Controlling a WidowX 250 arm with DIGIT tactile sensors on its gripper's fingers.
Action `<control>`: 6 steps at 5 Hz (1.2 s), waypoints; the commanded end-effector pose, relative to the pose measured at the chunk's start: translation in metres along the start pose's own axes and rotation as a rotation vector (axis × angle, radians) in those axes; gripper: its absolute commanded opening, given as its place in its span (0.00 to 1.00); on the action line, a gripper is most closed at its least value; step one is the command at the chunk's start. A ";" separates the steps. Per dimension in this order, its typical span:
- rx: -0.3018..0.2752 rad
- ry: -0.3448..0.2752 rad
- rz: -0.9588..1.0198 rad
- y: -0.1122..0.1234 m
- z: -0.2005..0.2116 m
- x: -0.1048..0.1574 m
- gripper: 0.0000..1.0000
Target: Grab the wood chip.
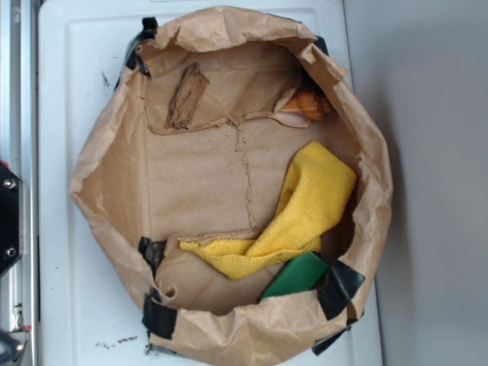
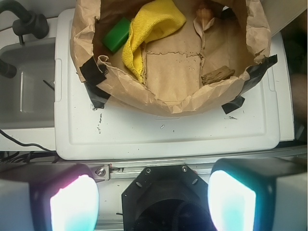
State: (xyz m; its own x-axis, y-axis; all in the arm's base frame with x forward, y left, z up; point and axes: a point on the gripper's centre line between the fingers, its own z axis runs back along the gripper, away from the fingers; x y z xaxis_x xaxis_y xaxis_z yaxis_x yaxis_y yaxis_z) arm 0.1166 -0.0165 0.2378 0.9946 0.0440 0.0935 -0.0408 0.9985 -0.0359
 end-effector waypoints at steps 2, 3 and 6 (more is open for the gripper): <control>-0.029 0.004 0.023 0.004 -0.016 0.026 1.00; -0.042 0.056 0.091 0.011 -0.043 0.062 1.00; -0.115 0.092 0.489 0.044 -0.060 0.086 1.00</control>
State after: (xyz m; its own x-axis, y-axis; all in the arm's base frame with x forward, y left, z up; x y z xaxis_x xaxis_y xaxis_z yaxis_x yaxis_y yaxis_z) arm 0.2091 0.0203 0.1779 0.8712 0.4842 -0.0813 -0.4910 0.8583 -0.1488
